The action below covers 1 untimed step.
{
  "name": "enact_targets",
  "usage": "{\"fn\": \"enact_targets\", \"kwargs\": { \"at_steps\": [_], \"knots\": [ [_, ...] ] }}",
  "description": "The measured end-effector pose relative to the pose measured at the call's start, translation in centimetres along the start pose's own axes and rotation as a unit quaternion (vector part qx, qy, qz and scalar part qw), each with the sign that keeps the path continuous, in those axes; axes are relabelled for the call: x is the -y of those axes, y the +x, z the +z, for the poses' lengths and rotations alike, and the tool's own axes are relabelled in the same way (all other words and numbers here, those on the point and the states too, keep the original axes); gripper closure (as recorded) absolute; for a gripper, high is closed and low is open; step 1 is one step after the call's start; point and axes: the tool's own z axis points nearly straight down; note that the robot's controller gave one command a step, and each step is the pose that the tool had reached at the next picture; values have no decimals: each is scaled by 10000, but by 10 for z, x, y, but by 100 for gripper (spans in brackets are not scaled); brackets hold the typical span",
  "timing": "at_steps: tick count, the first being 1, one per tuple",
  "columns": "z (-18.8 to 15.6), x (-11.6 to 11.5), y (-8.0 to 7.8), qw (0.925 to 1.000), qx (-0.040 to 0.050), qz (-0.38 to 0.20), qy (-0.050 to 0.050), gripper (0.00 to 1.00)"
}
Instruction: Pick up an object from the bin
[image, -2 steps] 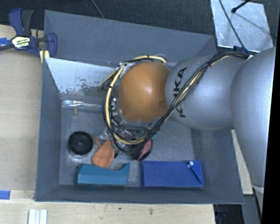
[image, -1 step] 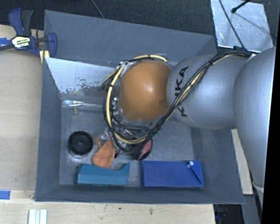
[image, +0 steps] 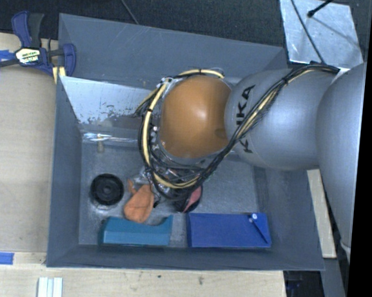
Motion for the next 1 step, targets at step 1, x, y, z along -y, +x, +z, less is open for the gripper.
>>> {"fn": "enact_targets", "kwargs": {
  "at_steps": [1],
  "knots": [
    [-13, 0, 0, 10000, -10, 3, -7, 100]
  ]
}}
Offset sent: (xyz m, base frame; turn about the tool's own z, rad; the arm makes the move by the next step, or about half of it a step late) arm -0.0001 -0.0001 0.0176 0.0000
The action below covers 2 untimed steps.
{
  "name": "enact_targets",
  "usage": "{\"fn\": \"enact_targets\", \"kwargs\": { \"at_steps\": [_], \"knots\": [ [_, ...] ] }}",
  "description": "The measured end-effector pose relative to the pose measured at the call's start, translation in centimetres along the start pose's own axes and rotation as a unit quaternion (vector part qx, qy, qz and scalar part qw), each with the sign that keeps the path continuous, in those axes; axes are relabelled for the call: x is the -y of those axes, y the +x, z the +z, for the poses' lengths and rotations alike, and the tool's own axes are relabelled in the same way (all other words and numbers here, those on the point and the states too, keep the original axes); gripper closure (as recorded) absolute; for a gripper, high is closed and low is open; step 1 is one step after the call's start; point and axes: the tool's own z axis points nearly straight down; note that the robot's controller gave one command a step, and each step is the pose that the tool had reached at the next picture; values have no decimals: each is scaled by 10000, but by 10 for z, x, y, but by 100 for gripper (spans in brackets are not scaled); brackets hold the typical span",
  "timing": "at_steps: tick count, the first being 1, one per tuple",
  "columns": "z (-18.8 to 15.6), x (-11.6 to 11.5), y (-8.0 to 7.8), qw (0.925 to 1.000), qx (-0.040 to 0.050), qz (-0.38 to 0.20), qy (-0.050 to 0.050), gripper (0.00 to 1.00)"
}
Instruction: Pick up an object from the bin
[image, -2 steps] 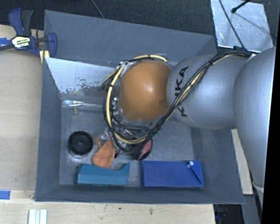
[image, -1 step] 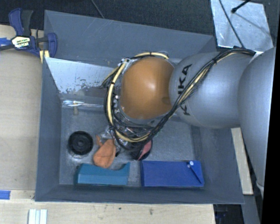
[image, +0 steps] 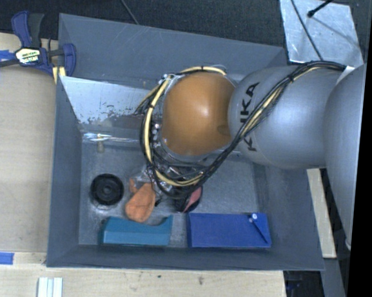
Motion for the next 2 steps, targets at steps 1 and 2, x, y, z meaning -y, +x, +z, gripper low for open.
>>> {"fn": "enact_targets", "kwargs": {
  "at_steps": [1, 2],
  "knots": [
    [-20, -1, 0, 10000, -8, -1, -9, 100],
    [-39, 0, -1, 10000, 13, 4, 12, 100]
  ]
}}
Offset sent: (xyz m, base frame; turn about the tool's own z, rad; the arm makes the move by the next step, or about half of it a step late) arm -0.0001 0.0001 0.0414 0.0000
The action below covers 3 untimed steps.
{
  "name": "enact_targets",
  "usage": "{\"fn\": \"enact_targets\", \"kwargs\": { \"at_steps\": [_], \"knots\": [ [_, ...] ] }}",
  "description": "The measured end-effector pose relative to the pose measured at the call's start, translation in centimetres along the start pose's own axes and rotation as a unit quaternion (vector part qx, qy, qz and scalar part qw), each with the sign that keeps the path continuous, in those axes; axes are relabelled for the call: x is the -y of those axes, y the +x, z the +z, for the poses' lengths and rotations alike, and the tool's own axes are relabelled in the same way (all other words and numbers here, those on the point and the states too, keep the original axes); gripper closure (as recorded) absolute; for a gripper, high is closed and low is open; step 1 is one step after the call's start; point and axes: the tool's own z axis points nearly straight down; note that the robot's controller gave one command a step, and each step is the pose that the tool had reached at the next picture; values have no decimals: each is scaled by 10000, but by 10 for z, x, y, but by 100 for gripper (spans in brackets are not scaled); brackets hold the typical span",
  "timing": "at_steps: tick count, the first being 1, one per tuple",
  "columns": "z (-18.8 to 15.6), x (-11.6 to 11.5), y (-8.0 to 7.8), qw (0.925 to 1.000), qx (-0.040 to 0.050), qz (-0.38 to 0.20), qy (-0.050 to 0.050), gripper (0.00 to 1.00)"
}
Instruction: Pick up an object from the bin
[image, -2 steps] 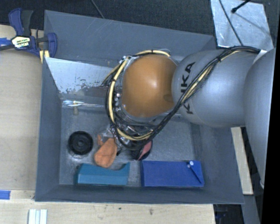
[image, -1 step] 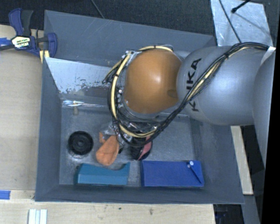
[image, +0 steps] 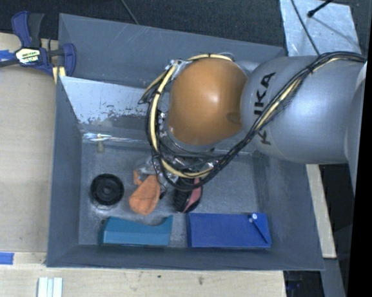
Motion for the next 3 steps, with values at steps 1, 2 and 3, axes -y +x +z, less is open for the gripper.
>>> {"fn": "enact_targets", "kwargs": {
  "at_steps": [1, 2, 3],
  "knots": [
    [-11, 1, -1, 10000, 19, 6, 21, 100],
    [-16, 1, -1, 10000, 15, 9, 17, 100],
    [-21, 1, -1, 10000, 13, 14, 14, 100]
  ]
}}
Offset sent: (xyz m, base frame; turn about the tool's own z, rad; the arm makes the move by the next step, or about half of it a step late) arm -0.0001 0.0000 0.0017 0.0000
